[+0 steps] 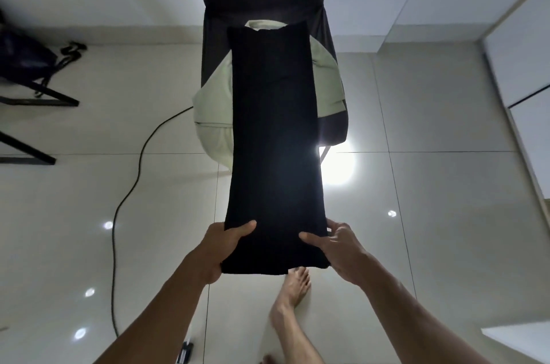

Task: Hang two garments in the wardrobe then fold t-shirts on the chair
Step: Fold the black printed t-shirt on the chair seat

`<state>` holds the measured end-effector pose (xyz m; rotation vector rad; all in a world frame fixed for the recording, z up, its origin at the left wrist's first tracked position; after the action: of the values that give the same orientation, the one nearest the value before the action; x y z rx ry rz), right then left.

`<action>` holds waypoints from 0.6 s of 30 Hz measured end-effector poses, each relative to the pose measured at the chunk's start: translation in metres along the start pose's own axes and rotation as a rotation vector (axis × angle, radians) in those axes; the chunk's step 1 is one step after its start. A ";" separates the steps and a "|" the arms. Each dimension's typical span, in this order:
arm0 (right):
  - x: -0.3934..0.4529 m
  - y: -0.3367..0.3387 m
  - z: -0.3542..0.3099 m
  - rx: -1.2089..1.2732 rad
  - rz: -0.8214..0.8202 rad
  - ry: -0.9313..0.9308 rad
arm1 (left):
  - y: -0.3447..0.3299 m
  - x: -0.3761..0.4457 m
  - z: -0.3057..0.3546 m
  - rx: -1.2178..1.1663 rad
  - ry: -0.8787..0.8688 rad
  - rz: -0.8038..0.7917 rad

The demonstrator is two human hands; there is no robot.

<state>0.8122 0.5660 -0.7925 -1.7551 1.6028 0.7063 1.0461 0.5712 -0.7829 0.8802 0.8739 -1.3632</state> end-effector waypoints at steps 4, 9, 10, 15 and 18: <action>-0.011 -0.003 -0.026 -0.025 0.122 -0.042 | -0.001 -0.013 0.020 -0.001 -0.004 0.053; 0.001 -0.002 -0.091 -0.085 0.146 -0.003 | -0.002 -0.013 0.093 -0.109 -0.051 0.109; 0.007 -0.003 -0.108 -0.095 0.142 -0.002 | -0.002 -0.011 0.112 -0.108 -0.061 0.105; 0.048 0.000 -0.188 -0.031 0.154 -0.026 | -0.008 -0.003 0.202 -0.127 -0.074 0.094; 0.070 -0.003 -0.234 0.035 0.133 -0.048 | -0.006 0.005 0.246 -0.212 -0.063 0.097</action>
<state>0.8143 0.3420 -0.6943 -1.6059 1.7008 0.7718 1.0418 0.3468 -0.6827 0.7034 0.8969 -1.1839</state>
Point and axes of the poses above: each hand's wrist, its own x-axis towards the middle knuckle, its own y-axis out of the back of the hand, z = x × y, the point moved 7 cm from there along x, towards the middle knuckle, and after that the axes turned 2 degrees about y, right-handed, at the moved point
